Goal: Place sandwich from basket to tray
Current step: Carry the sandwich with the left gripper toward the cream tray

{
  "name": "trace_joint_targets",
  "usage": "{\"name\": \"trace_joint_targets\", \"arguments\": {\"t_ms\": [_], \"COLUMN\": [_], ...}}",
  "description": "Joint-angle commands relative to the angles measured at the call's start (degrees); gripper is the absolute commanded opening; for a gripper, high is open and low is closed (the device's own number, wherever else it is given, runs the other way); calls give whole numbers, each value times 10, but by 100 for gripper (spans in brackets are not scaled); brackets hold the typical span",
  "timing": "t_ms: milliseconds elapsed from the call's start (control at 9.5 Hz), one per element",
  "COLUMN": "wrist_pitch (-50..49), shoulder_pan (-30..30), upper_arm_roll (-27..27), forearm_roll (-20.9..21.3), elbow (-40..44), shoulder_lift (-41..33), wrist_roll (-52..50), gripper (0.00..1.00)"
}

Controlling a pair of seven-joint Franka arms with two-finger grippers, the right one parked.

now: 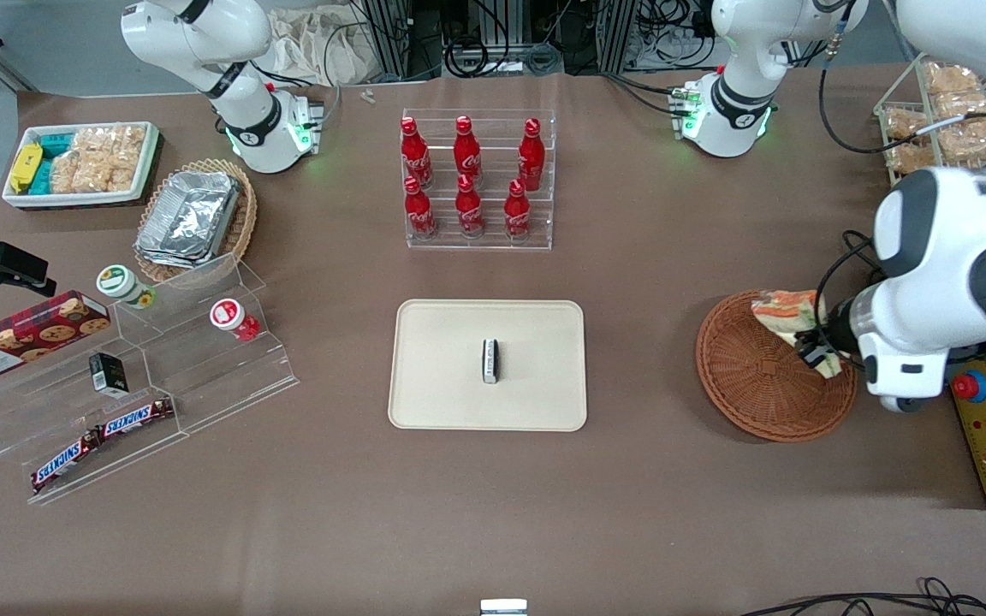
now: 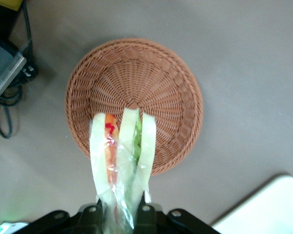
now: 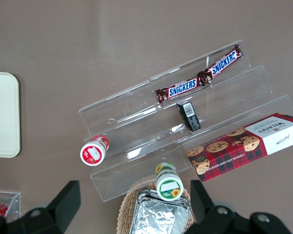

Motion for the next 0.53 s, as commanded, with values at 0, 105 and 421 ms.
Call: {"name": "trace_joint_targets", "arguments": {"t_ms": [0, 105, 421], "wrist_pitch": [-46, -39, 36], "shoulder_pan": [0, -2, -83], "upper_arm_roll": [-21, -56, -99], "forearm_roll": [-15, -10, 16], "elbow": [74, 75, 73], "shoulder_lift": [13, 19, 73], "wrist_roll": [45, 46, 46], "gripper": [0, 0, 0]}}
